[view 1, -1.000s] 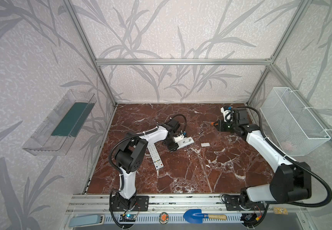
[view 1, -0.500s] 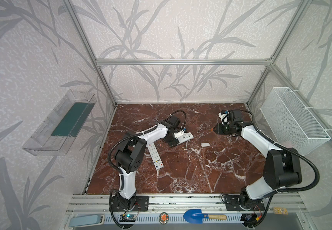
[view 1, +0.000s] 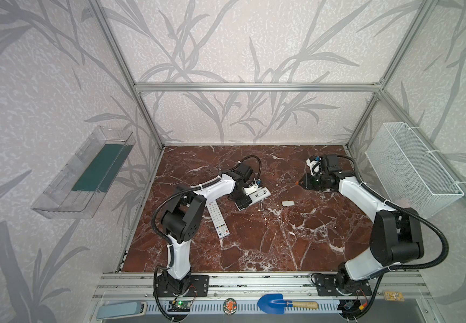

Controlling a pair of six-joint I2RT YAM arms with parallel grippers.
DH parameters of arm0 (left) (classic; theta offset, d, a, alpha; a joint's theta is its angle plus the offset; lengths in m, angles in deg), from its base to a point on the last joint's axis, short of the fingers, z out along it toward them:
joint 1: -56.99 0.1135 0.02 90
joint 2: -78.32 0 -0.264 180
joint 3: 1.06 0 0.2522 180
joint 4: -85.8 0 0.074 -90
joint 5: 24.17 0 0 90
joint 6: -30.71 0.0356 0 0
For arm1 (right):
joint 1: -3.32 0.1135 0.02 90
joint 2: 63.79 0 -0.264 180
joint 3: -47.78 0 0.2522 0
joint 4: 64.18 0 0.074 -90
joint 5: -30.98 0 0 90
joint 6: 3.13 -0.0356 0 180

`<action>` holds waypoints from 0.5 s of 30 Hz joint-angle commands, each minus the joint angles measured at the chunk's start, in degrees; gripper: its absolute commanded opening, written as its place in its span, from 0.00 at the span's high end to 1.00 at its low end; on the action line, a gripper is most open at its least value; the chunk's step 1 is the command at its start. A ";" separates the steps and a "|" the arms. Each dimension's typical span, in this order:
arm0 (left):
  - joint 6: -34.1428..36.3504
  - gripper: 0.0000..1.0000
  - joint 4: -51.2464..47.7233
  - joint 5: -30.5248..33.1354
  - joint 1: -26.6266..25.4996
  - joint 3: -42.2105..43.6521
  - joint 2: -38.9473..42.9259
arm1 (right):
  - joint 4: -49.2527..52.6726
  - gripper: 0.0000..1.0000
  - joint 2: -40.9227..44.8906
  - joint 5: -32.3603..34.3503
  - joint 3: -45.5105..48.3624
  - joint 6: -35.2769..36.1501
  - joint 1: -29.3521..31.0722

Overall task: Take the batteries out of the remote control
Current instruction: 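Release the remote with the left gripper and raise both arms away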

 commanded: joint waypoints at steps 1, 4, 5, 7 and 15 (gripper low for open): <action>-1.55 0.34 -0.71 -0.10 0.56 -0.63 2.26 | 2.49 1.00 2.80 -2.07 -1.65 -0.36 0.11; -4.90 0.31 -2.28 -0.34 1.10 -2.81 3.84 | 5.34 1.00 3.04 -3.75 -3.64 0.57 0.11; -6.75 0.30 -2.69 -0.30 1.33 -3.69 4.58 | 5.79 1.00 3.38 -4.23 -4.05 1.07 0.11; -11.71 0.28 -2.83 -0.19 2.37 -5.54 6.42 | 5.65 1.00 4.92 -4.76 -4.46 1.55 0.11; -37.52 0.14 3.39 -10.37 7.65 -8.76 13.32 | -1.77 1.00 11.68 -7.74 -3.45 -0.04 0.13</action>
